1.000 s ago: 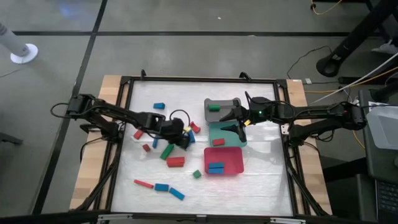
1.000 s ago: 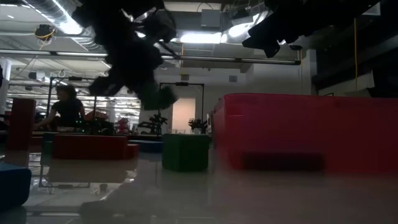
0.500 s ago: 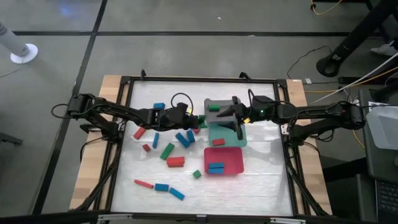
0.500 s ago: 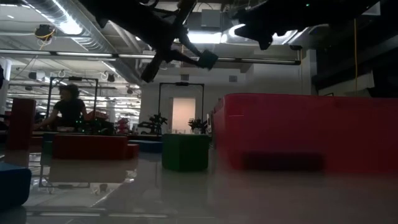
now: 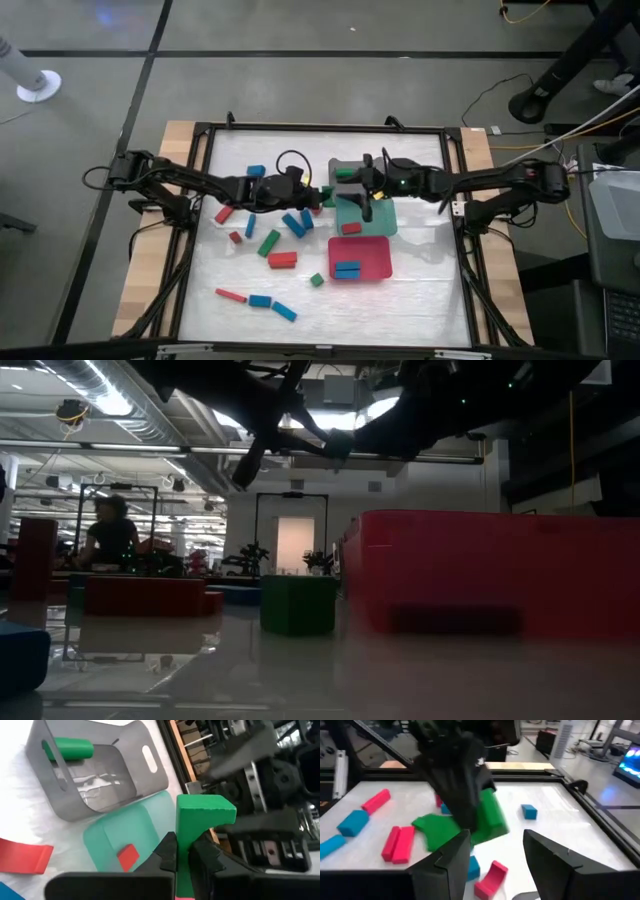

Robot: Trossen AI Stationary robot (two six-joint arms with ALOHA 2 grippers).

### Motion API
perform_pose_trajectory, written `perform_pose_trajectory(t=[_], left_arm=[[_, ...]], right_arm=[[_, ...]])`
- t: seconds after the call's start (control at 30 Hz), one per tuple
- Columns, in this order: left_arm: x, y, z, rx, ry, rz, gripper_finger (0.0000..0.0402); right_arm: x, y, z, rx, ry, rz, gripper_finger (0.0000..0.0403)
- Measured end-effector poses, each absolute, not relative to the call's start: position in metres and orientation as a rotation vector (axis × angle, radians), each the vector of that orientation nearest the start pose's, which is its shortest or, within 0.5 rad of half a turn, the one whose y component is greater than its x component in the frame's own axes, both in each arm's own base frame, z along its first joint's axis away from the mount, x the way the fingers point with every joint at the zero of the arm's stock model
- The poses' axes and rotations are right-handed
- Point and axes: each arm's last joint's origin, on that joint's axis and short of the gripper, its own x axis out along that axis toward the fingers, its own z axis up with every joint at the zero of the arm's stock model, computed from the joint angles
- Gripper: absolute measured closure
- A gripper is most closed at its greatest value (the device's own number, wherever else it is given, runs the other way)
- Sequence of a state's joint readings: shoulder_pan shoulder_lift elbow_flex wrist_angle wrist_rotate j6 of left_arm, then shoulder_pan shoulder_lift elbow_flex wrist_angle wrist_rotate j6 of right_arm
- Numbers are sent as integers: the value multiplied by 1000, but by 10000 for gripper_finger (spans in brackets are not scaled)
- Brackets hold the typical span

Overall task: Sort blocks
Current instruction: Put the green block into the black bin

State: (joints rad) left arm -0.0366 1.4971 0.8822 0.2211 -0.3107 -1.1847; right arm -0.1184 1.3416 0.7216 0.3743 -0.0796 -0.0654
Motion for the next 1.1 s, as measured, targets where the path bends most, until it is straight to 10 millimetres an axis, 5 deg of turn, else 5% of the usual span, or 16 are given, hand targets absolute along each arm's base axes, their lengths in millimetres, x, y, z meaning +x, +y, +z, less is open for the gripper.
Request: perform_pose_trajectory(t=[0.7, 1.1], left_arm=[[323, -11, 238, -1061, 201, 431, 387], [324, -11, 238, -1068, 203, 427, 386]], right_arm=[[303, -31, 231, -39, 179, 63, 222], [303, -31, 232, -56, 170, 61, 350]])
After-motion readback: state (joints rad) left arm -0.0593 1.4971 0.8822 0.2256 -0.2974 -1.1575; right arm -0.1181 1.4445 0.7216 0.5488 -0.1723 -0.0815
